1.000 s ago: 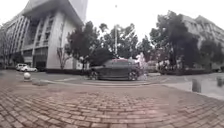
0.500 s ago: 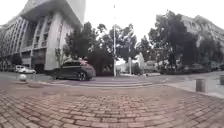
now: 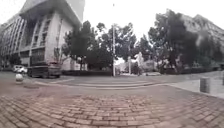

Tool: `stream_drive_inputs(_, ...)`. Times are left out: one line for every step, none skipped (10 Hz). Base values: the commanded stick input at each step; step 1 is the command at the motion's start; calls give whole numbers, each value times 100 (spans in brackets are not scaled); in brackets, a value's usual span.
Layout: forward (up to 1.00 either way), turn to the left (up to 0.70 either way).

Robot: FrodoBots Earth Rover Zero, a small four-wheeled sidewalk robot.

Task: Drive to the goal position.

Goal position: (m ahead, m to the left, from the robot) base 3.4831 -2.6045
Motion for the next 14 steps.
stream_drive_inputs(45, 0)
stream_drive_inputs(45, 0)
stream_drive_inputs(45, 0)
stream_drive_inputs(45, 0)
stream_drive_inputs(45, 0)
stream_drive_inputs(45, 0)
stream_drive_inputs(45, 0)
stream_drive_inputs(45, 0)
stream_drive_inputs(45, 0)
stream_drive_inputs(45, 0)
stream_drive_inputs(45, 0)
stream_drive_inputs(45, 0)
stream_drive_inputs(45, 0)
stream_drive_inputs(45, 0)
